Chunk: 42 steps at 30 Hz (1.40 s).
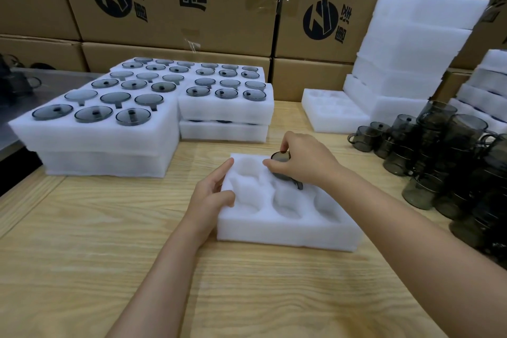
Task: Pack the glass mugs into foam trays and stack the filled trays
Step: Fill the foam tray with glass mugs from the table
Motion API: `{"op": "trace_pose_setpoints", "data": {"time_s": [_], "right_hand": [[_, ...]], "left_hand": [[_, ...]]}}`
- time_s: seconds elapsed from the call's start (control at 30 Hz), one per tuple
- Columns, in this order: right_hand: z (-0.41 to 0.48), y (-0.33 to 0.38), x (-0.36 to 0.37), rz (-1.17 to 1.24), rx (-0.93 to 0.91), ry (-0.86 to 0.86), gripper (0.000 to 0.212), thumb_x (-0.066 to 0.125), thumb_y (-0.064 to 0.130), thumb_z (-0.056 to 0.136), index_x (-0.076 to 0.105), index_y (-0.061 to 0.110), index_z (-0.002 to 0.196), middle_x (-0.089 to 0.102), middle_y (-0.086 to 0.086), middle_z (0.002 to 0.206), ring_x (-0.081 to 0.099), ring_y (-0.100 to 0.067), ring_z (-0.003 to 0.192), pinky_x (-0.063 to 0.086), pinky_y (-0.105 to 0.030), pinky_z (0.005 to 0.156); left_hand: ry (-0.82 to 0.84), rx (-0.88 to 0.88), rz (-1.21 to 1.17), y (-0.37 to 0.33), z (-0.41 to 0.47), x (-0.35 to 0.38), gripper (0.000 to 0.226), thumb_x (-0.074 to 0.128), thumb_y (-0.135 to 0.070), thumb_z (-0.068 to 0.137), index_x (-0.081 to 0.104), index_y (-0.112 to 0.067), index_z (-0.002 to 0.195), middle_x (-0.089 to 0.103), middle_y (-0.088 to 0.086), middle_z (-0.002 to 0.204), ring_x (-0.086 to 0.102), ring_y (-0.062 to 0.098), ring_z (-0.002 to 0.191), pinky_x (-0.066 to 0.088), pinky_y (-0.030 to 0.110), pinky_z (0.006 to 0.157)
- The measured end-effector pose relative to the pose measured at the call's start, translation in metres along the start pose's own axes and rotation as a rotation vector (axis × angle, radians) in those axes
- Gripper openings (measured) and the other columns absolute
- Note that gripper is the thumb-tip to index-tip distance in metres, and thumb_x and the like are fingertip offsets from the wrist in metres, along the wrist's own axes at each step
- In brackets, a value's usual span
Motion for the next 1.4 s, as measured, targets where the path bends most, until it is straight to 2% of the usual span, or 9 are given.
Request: {"op": "trace_pose_setpoints", "data": {"time_s": [0.17,0.3,0.4,0.77,0.9,1.0,1.13,1.27,1.4], "right_hand": [[0.022,0.005,0.009,0.263,0.022,0.025,0.063,0.034,0.065,0.089,0.052,0.014,0.122,0.056,-0.005,0.124,0.046,-0.026,0.120,0.039,-0.041,0.095],[0.029,0.010,0.043,0.074,0.009,0.276,0.072,0.010,0.067,0.091,0.019,0.026,0.150,0.012,0.003,0.159,-0.004,-0.019,0.146,-0.002,-0.046,0.115],[0.026,0.006,0.059,0.031,-0.001,0.286,0.064,0.004,0.063,0.093,0.012,0.034,0.150,0.005,0.007,0.159,-0.011,-0.017,0.146,-0.013,-0.047,0.113],[0.017,0.012,0.054,-0.013,0.014,0.253,0.055,0.011,0.057,0.096,0.040,0.032,0.136,0.044,0.001,0.141,0.034,-0.027,0.130,0.021,-0.045,0.103],[0.002,0.005,0.022,0.700,0.068,0.126,0.040,0.036,0.052,0.097,0.055,0.030,0.124,0.056,0.012,0.124,0.048,-0.008,0.117,0.038,-0.017,0.089],[-0.031,-0.035,-0.010,0.982,0.186,-0.266,0.028,0.047,0.039,0.096,0.058,0.030,0.120,0.057,0.019,0.116,0.051,0.007,0.104,0.036,-0.001,0.071],[-0.083,-0.111,-0.030,0.477,0.408,-0.629,0.034,0.049,0.023,0.094,0.054,0.012,0.126,0.055,-0.006,0.127,0.044,-0.023,0.121,0.035,-0.034,0.098],[-0.103,-0.167,-0.022,0.065,0.622,-0.391,0.053,0.048,0.026,0.094,0.038,0.004,0.140,0.032,-0.013,0.150,0.016,-0.031,0.142,0.013,-0.043,0.116],[-0.113,-0.187,-0.011,-0.113,0.733,-0.250,0.056,0.045,0.031,0.094,0.032,0.006,0.143,0.036,-0.018,0.146,0.017,-0.033,0.141,0.014,-0.048,0.115]], "left_hand": [[-0.001,0.015,0.030,0.001,0.002,-0.001,0.089,0.047,-0.004,0.049,0.049,-0.020,0.136,0.070,-0.020,0.089,0.062,-0.003,0.080,0.049,0.015,0.070],[0.003,0.021,0.020,0.000,0.001,-0.001,0.089,0.048,-0.004,0.048,0.050,-0.019,0.137,0.067,-0.015,0.099,0.063,-0.003,0.083,0.049,0.015,0.070],[-0.005,0.026,0.014,0.001,0.001,-0.001,0.089,0.048,-0.005,0.048,0.051,-0.019,0.136,0.066,-0.013,0.105,0.063,-0.002,0.088,0.049,0.015,0.072],[-0.025,0.027,0.000,0.001,0.001,-0.001,0.080,0.048,-0.005,0.048,0.058,-0.028,0.124,0.067,-0.019,0.104,0.063,-0.006,0.089,0.051,0.017,0.075],[-0.019,0.054,-0.004,-0.003,-0.001,-0.002,0.072,0.050,-0.006,0.049,0.062,-0.031,0.115,0.064,-0.019,0.115,0.059,-0.005,0.105,0.048,0.017,0.082],[-0.029,0.070,-0.032,-0.005,0.000,-0.003,0.061,0.051,-0.010,0.054,0.065,-0.029,0.111,0.063,-0.016,0.117,0.058,-0.005,0.107,0.046,0.016,0.084],[-0.043,0.089,-0.059,-0.007,0.000,-0.003,0.053,0.053,-0.012,0.059,0.065,-0.024,0.110,0.065,-0.020,0.110,0.060,-0.013,0.095,0.045,0.005,0.070],[-0.049,0.097,-0.065,-0.005,0.001,-0.003,0.055,0.054,-0.011,0.060,0.064,-0.019,0.113,0.070,-0.019,0.101,0.063,-0.010,0.090,0.046,0.006,0.067],[-0.045,0.103,-0.060,-0.003,0.002,-0.003,0.049,0.058,-0.002,0.069,0.062,-0.017,0.115,0.071,-0.024,0.095,0.064,-0.010,0.089,0.047,0.007,0.067]]}}
Point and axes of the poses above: each hand's wrist, its own z-axis towards the middle knuckle, its own x-axis out of the palm, y = z × x, the point moved 6 cm from there along z, towards the middle knuckle
